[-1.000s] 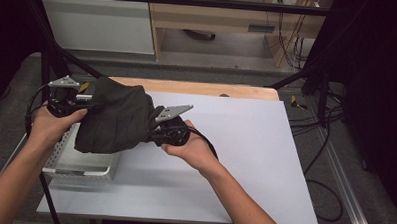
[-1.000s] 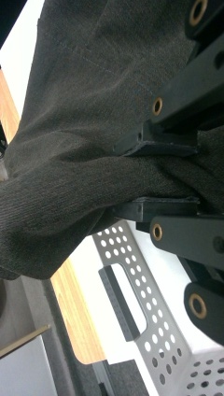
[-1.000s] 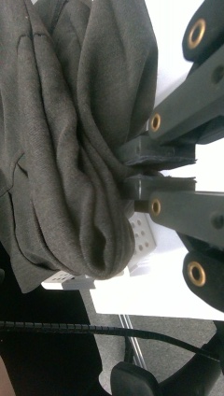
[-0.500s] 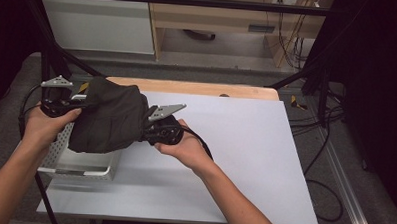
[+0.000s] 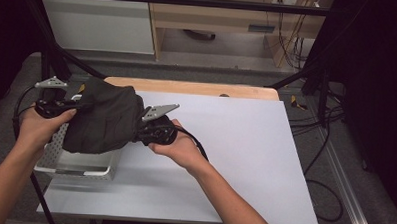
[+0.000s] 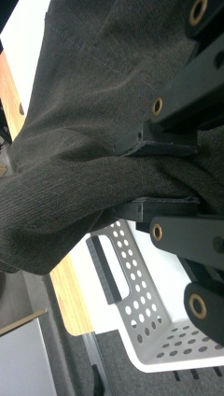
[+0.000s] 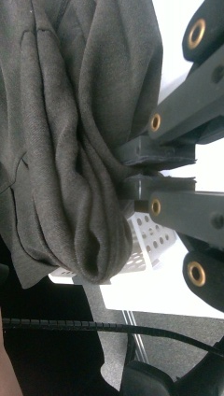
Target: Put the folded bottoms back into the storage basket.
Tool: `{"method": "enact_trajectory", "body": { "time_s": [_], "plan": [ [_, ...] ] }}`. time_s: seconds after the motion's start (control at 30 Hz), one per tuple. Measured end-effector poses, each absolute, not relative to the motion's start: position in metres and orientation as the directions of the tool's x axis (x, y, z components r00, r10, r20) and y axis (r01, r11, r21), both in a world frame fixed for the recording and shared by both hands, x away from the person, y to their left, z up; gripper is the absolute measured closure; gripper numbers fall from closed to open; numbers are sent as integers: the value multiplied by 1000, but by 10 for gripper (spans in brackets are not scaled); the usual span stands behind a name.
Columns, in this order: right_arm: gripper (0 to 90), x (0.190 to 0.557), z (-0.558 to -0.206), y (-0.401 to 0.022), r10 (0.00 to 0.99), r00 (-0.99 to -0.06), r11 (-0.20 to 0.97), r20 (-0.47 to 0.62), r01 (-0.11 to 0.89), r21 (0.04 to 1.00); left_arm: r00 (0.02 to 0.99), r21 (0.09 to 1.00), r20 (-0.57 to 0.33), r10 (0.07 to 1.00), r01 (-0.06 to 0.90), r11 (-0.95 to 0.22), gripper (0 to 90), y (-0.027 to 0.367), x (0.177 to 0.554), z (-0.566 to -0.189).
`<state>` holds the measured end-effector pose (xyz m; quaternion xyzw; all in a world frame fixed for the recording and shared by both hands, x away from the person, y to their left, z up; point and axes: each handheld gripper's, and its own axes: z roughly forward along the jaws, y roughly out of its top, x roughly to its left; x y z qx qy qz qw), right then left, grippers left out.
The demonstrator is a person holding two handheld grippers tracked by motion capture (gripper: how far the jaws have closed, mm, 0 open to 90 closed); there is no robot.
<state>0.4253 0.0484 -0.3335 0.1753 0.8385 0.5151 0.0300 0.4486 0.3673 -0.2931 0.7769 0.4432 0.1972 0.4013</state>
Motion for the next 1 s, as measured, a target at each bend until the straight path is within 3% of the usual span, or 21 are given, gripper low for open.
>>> {"method": "enact_trajectory", "body": {
  "time_s": [1.0],
  "plan": [
    [851, 425, -341, 72, 299, -943, 402, 147, 264, 877, 506, 797, -49, 861, 539, -272, 722, 385, 445, -297]
  ]
}}
